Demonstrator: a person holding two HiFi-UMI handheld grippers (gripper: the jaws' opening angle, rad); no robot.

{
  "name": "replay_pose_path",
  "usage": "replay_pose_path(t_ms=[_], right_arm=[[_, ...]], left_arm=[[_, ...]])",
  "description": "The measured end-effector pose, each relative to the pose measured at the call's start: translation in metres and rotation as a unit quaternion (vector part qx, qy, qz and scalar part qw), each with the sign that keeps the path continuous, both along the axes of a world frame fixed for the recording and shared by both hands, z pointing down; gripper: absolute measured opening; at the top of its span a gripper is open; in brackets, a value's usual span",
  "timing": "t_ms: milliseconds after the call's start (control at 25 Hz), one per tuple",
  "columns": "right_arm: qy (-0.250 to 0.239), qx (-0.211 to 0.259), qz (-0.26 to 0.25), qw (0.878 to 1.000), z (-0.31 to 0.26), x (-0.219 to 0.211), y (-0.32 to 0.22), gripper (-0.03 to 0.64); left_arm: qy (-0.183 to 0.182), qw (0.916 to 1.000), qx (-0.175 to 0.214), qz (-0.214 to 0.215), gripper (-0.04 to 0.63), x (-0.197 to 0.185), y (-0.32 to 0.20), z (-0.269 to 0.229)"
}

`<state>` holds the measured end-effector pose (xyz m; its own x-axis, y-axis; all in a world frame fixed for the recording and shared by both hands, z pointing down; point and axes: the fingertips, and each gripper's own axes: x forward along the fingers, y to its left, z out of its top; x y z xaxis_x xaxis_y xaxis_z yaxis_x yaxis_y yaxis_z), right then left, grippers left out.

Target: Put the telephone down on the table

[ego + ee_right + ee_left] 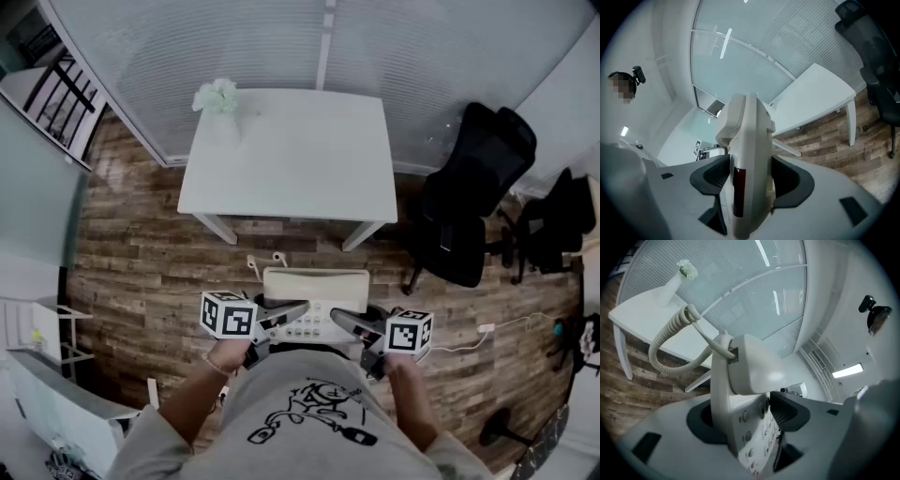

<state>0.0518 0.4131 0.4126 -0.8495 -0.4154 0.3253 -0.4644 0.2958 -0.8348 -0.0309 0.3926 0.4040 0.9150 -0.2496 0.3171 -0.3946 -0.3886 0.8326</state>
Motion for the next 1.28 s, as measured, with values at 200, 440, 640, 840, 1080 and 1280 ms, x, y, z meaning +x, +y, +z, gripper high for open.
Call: replay_pose_path(t_ms=[200,440,640,840,1080,1280], right_arm=[[0.005,0.001,-0.004,1.0,0.001,0.003,0.002,0.293],[0.005,0.002,-0.007,1.0,0.002,0.014,-0.003,0.293],[0.003,0.007,-0.007,1.0,0.001,0.024,-0.011,0.293],[0.001,0.007,-0.013,1.0,0.004,0.038,-0.018,0.293],[-0.004,0.002,-0.011,1.0,0.008,0.056,-0.026,0.293],[-0.002,0.004,-0.018,1.0,0.006,0.061,-0.032,0.293]], left_arm=[[0.003,1.0,-0.005,-0.003,0.272,0.003,0.003,0.003],[0.002,0.9999,-0.01,-0.007,0.272,0.013,-0.001,0.003],[-0.001,0.9999,-0.007,-0.009,0.272,0.024,-0.009,0.002],[-0.005,0.9999,-0.008,-0.012,0.272,0.037,-0.016,0.005],[-0.006,0.9998,-0.008,-0.016,0.272,0.055,-0.024,0.008],[-0.004,0.9997,-0.006,-0.023,0.272,0.06,-0.03,0.005]])
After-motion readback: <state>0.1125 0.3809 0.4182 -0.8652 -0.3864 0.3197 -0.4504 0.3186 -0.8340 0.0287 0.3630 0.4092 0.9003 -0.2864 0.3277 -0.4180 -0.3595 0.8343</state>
